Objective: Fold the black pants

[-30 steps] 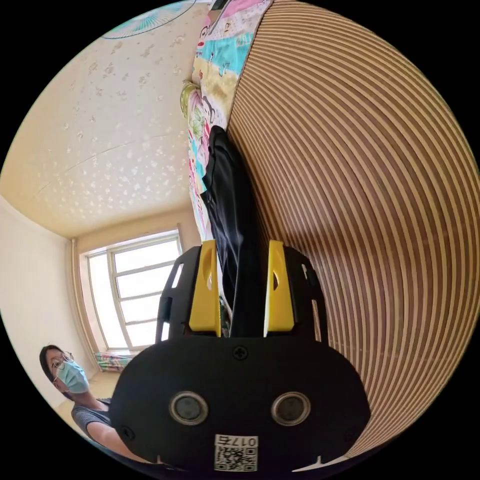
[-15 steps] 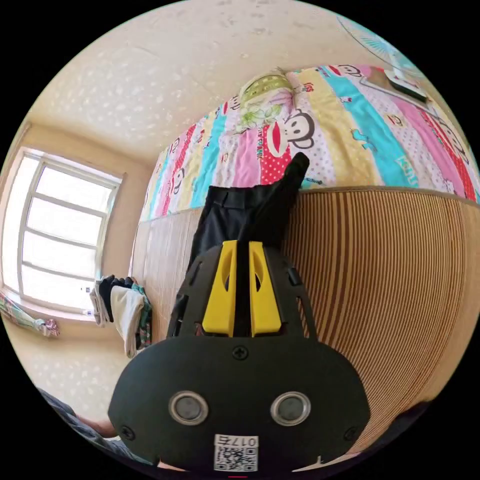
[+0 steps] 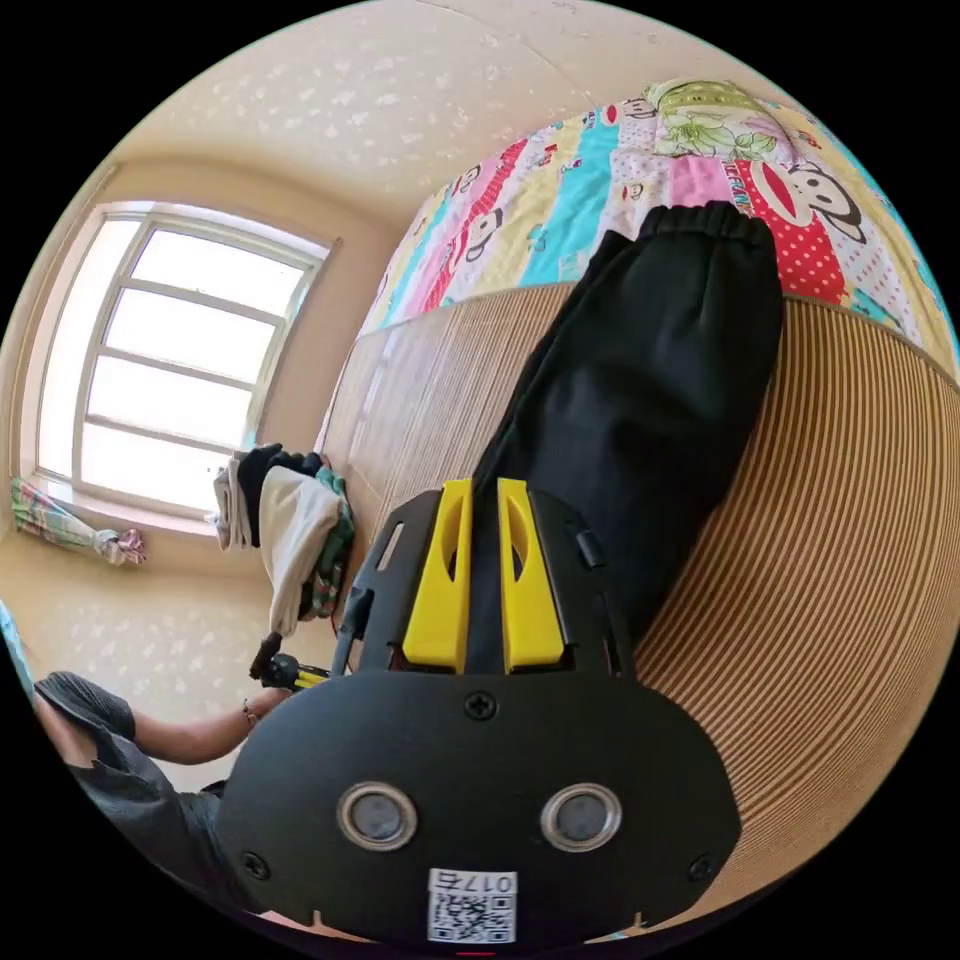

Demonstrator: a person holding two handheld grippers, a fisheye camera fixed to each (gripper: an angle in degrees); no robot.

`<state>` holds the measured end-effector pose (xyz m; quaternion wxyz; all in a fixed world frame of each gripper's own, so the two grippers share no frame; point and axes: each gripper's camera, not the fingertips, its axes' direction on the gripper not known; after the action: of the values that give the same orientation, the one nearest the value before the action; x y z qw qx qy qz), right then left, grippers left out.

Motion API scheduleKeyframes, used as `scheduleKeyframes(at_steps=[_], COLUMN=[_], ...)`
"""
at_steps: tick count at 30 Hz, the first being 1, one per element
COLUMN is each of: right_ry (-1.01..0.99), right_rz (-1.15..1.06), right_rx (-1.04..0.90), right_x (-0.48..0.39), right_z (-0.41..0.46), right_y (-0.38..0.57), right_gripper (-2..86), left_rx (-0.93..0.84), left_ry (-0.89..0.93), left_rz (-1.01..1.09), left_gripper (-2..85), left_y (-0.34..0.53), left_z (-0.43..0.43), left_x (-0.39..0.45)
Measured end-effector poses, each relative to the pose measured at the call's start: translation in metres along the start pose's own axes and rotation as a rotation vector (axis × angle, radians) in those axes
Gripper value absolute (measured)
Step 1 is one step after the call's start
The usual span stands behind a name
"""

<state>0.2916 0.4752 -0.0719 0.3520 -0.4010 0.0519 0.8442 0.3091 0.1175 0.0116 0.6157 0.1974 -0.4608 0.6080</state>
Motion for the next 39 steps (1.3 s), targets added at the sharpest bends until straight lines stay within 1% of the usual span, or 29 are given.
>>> scheduleKeyframes(at_steps=[2,3,4,6,9,13,17,20,21,22,23,24,25,26,27,28,30,31,32,33,34,35,37,38,39], right_ry=[-0.005,-0.058,-0.087,-0.187,-0.274,-0.272,-0.402,-0.527,-0.591,-0.626,-0.703,-0.764,-0.765,-0.686,-0.527,-0.442,-0.204,-0.151,-0.113,-0.112,-0.105,-0.075,-0.029,0.019,0.061], right_rz=[0.052,0.082,0.104,0.231,0.326,0.4,0.419,0.419,0.403,0.391,0.362,0.344,0.344,0.372,0.429,0.455,0.56,0.597,0.627,0.627,0.619,0.587,0.547,0.528,0.482], right_rx=[-0.081,-0.106,-0.114,-0.143,-0.17,-0.174,-0.204,-0.14,-0.103,-0.079,-0.021,0.023,0.032,0.006,-0.07,-0.117,-0.306,-0.334,-0.32,-0.307,-0.307,-0.261,-0.268,-0.272,-0.233], right_x=[0.006,0.008,0.008,0.007,-0.009,-0.028,-0.042,-0.043,-0.045,-0.047,-0.049,-0.049,-0.048,-0.046,-0.042,-0.04,-0.028,-0.025,-0.024,-0.026,-0.029,-0.036,-0.046,-0.051,-0.058], right_z=[0.018,0.029,0.034,0.061,0.102,0.143,0.174,0.163,0.153,0.148,0.136,0.126,0.122,0.119,0.123,0.128,0.154,0.157,0.154,0.15,0.15,0.144,0.135,0.128,0.118], right_y=[0.059,0.096,0.114,0.179,0.235,0.271,0.285,0.293,0.297,0.299,0.304,0.31,0.314,0.321,0.327,0.329,0.336,0.337,0.335,0.331,0.327,0.316,0.293,0.275,0.256], right_gripper=[6.2,6.6,6.9,7.3,7.5,6.2,4.3,2.6,2.2,2.0,1.7,1.5,1.5,1.3,1.2,1.1,1.2,1.2,1.6,2.0,2.1,2.5,3.0,3.4,4.0], left_rx=[-0.019,-0.033,-0.053,-0.076,-0.104,-0.137,-0.161,-0.179,-0.181,-0.165,-0.153,-0.126,-0.102,-0.092,-0.068,-0.034,0.004,-0.001,-0.006,-0.01,-0.004,-0.003,-0.013,-0.018,-0.037], left_ry=[-0.001,-0.009,-0.015,-0.019,0.003,0.009,0.022,0.054,0.085,0.159,0.213,0.345,0.491,0.547,0.574,0.498,0.403,0.359,0.338,0.311,0.293,0.287,0.253,0.246,0.233], left_rz=[0.034,0.049,0.06,0.062,0.064,0.077,0.077,0.073,0.081,0.107,0.123,0.152,0.168,0.163,0.13,0.073,0.0,-0.074,-0.107,-0.136,-0.139,-0.136,-0.112,-0.104,-0.092], left_gripper=[4.1,4.0,4.0,3.7,3.5,3.3,3.1,2.7,2.5,2.2,2.1,1.7,1.5,1.3,1.2,1.1,1.1,1.1,1.1,1.1,1.1,1.1,1.2,1.3,1.4], left_y=[-0.002,-0.003,-0.005,-0.006,-0.01,-0.019,-0.025,-0.027,-0.026,-0.023,-0.021,-0.016,-0.01,-0.007,0.0,0.007,0.016,0.019,0.02,0.021,0.021,0.021,0.018,0.017,0.015], left_z=[-0.002,-0.003,-0.004,-0.006,-0.012,-0.019,-0.024,-0.028,-0.032,-0.036,-0.039,-0.043,-0.045,-0.045,-0.043,-0.041,-0.036,-0.029,-0.026,-0.022,-0.021,-0.021,-0.024,-0.024,-0.024], left_x=[0.001,0.003,0.004,0.004,0.004,0.003,0.0,-0.003,-0.004,-0.003,-0.003,-0.005,-0.009,-0.012,-0.02,-0.028,-0.039,-0.046,-0.049,-0.049,-0.047,-0.044,-0.034,-0.031,-0.026])
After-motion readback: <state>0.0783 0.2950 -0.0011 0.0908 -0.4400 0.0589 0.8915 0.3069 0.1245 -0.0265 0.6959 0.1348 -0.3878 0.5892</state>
